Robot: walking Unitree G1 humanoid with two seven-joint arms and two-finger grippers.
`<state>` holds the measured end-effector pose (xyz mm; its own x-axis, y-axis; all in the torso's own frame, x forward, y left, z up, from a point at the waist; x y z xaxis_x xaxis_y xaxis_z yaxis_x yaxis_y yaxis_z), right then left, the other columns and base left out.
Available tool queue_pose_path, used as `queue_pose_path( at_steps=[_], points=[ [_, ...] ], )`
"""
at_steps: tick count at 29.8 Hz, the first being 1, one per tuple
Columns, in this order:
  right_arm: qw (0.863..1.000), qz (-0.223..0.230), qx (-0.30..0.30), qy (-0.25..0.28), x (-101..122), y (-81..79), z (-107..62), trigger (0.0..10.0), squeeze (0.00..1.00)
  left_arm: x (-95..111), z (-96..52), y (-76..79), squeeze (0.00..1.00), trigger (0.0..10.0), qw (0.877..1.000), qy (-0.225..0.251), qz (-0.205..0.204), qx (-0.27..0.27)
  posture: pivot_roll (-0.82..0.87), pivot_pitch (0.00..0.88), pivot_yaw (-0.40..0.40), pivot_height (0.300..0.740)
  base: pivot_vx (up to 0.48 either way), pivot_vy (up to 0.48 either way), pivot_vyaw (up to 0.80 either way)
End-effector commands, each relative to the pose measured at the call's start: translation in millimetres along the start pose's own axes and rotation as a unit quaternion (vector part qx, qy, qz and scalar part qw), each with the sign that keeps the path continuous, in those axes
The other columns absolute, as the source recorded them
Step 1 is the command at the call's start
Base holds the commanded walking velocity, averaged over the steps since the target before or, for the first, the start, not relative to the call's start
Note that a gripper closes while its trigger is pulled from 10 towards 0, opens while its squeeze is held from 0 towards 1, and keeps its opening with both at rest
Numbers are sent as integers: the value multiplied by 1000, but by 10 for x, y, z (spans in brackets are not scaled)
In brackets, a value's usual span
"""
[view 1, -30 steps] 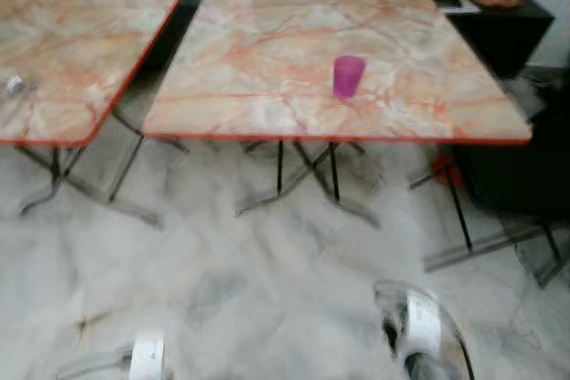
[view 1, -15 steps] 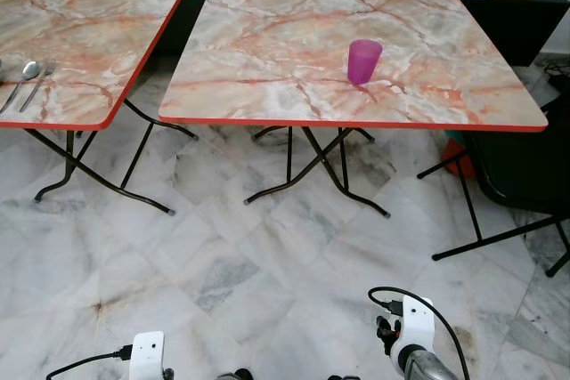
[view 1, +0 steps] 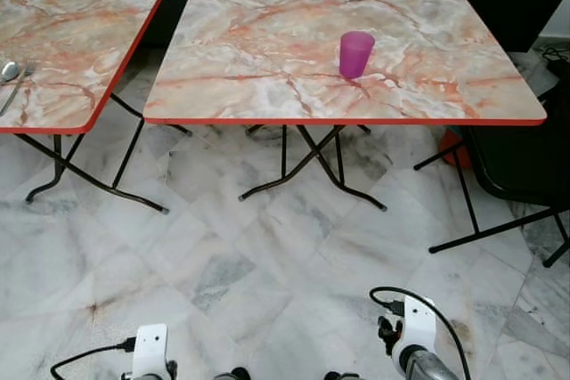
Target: Setting the table
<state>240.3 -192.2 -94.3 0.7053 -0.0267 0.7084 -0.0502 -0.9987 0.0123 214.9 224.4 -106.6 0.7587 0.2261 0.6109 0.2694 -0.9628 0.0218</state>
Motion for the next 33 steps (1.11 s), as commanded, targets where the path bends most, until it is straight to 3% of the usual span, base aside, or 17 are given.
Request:
queue_pose_path(
  at_steps=[1, 14, 33],
  points=[
    [1000, -4, -2, -8, -62, 10, -16, 10000, 0, -123, -17, -23, 0, 10000, 1000, -20, 9, 1, -88, 167, 8, 740, 0, 0, 0],
    [1000, -13, 2, -8, -60, -11, -14, 10000, 0, -146, -21, -64, 0, 10000, 1000, -28, 10, 8, -87, 163, 7, 740, 219, 0, 0],
    [1000, -19, 6, -2, -39, -32, -11, 10000, 0, -180, -30, -68, 0, 10000, 999, -27, 14, 9, -87, 123, 7, 740, 466, 0, 22]
  ],
)
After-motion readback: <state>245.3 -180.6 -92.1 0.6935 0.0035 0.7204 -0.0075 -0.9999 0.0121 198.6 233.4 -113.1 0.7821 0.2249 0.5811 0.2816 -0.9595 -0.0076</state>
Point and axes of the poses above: a point about 5 cm out from each wrist's last joint towards the gripper, its own z axis pointing out of the wrist towards the gripper, its own x axis along the axis of the wrist's last joint, y = z × x, the point moved 4 cm from there along z, pointing out of the wrist towards the gripper, and after that the axes turned 8 degrees about -z, right-handed, at the moved point
